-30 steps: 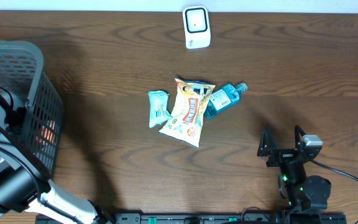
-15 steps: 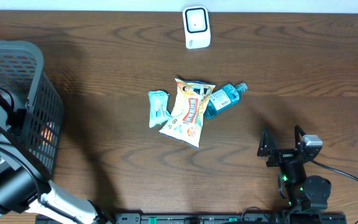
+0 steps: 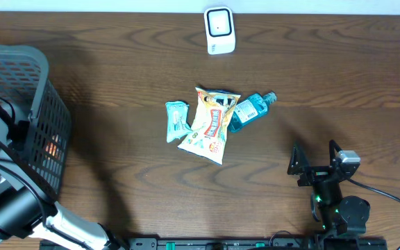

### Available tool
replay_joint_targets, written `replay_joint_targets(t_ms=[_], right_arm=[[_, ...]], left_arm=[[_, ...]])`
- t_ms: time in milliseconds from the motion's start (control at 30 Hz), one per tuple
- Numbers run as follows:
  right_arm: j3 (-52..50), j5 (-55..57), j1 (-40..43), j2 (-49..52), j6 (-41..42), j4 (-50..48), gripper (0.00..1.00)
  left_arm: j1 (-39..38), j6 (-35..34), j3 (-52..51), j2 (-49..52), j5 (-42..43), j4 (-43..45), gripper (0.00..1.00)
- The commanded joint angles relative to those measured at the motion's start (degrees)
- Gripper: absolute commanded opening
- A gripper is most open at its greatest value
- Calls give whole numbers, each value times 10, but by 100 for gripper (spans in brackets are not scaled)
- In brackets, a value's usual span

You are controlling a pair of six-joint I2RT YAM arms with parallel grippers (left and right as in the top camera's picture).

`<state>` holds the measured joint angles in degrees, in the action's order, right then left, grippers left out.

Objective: Scan the item barcode
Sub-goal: 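Grasp the small orange snack box in the basket with the left gripper, then carry the orange box out and drop it onto the item pile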

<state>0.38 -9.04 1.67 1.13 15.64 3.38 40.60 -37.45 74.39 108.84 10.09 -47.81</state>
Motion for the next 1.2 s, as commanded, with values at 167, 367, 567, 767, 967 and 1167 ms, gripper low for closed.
replay_joint_targets(t_ms=[167,367,567,767,967,1167], right_arm=[[-1,1,-3,0,-9,2,99],[-1,1,-3,0,-9,2,99],[-1,1,-3,0,-9,2,99],[-1,1,-3,0,-9,2,99],[-1,1,-3,0,-9,2,99],[-1,1,-3,0,-9,2,99]], left_arm=[[13,3,63,-136,-1,-7,59],[19,-3,83,-295,28,20,59],[9,-29,83,-411,141,57,59],[-106,-35,82,-460,224,43,59],[-306,2,58,-434,155,23,59],[-499,1,30,-346,-14,8,59]])
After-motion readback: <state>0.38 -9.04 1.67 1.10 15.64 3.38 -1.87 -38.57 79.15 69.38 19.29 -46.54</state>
